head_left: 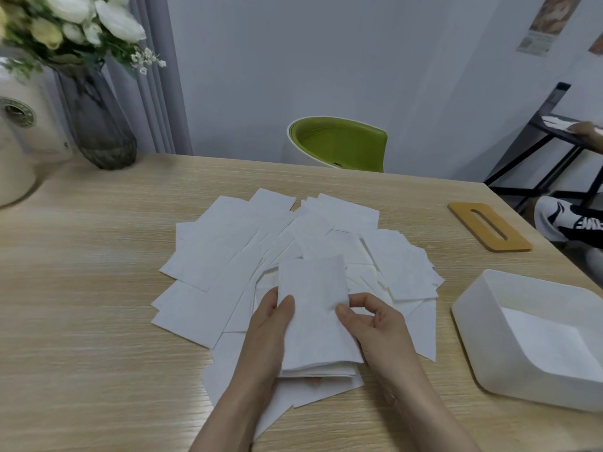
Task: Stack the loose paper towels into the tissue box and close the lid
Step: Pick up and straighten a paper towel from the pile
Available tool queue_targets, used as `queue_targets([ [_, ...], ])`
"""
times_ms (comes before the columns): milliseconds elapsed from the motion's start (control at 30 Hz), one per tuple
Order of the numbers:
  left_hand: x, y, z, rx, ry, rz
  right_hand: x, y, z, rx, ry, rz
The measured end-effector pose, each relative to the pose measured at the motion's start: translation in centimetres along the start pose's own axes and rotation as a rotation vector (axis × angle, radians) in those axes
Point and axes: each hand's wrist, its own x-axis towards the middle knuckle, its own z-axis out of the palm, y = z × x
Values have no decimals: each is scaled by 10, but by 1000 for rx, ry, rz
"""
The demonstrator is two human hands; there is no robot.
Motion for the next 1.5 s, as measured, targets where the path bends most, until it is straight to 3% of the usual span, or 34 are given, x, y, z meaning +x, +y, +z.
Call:
queue_targets([
  [367,1,-3,-1,-39,-32,-1,0,2,0,-69,1,-48],
  [600,-3,0,3,-79,43,58,-7,11,-3,-143,150,-143],
  [733,-7,4,16,-151,148,91,-18,13,-4,-11,21,-114],
  [833,-11,6,25,-147,116,93,-19,9,-6,40,-55,-128],
  [967,-6,15,7,-125,81,137,-6,-7,-34,-96,-59,-144],
  [1133,0,29,-14,67,-77,43,8,-26,-68,-295,-285,-148],
  [1200,-2,28,-9,74,-122,8,11,-25,-70,-160,-238,-141],
  [1300,-5,23,1,6,-6,54,8,-15,-65,43,-93,-125],
  [1367,-7,19,6,-46,73,91,4,-4,-60,97,-51,-135],
  [1500,-11,18,8,-17,31,122,-4,8,-53,104,-5,-215],
])
